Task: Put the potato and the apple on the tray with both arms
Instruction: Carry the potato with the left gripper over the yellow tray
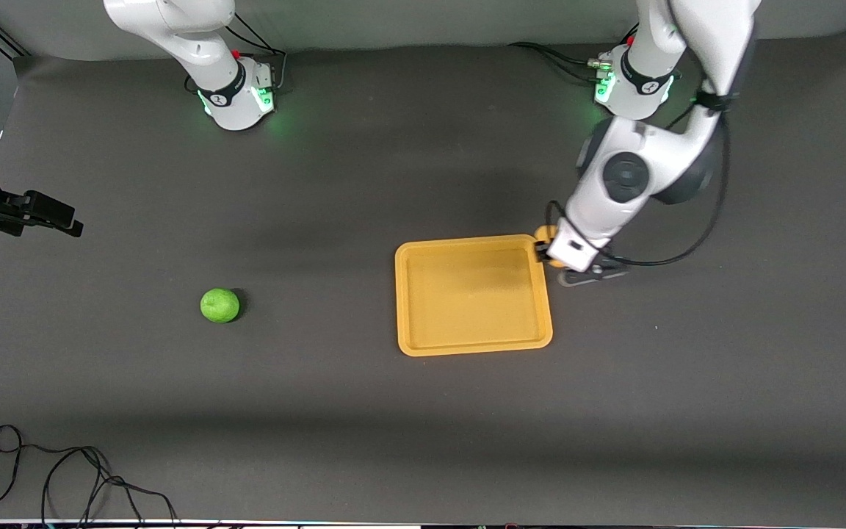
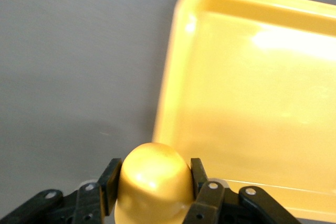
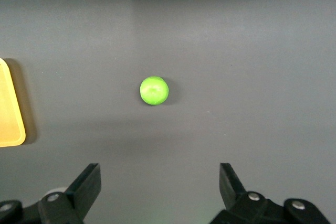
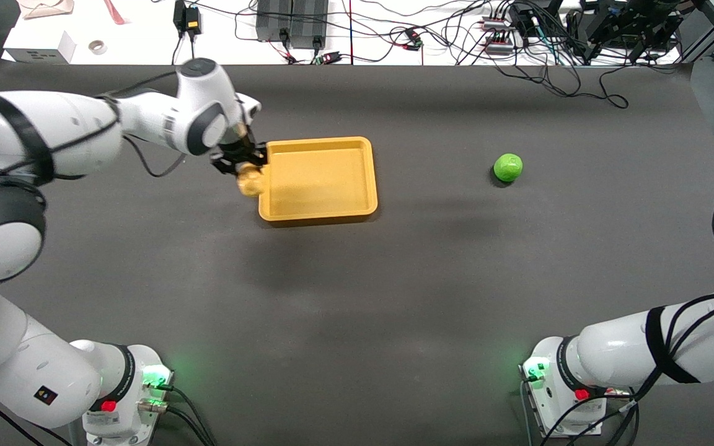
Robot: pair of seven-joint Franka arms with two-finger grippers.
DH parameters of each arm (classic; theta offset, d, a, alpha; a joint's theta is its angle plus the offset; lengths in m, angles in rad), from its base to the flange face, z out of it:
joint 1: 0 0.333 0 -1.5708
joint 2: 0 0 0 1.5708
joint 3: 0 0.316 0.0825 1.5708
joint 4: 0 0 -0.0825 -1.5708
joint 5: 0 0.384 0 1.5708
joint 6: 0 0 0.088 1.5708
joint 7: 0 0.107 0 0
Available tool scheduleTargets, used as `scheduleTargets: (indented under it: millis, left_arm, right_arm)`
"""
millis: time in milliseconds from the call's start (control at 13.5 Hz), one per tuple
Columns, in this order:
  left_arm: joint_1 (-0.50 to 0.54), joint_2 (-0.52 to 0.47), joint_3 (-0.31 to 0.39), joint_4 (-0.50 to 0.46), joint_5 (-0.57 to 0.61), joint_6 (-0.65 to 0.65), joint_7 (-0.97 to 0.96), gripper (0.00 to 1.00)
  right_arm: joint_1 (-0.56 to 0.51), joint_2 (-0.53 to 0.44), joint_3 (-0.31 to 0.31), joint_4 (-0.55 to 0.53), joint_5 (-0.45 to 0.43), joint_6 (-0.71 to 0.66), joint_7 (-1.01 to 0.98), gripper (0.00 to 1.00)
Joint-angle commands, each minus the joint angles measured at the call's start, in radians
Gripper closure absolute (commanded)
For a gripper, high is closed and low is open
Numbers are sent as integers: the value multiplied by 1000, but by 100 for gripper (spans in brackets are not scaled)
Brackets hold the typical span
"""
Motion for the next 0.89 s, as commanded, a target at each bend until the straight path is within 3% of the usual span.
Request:
scheduleTargets:
  millis: [0,445,816]
  left_arm:
    - [-88,93,6,62,-40,64,-121,65]
    - [-130,243,6,79,-40,223,-160,65]
    - [-110,252,6,107,-40,225,-159,66]
  right_arm:
    - [-6,-2,-1,18,3,-7,-25,0]
    - [-8,-6,-3,10,-6,-7,-25,0]
    - [-8,-9,-4,16,-6,-10,-23,0]
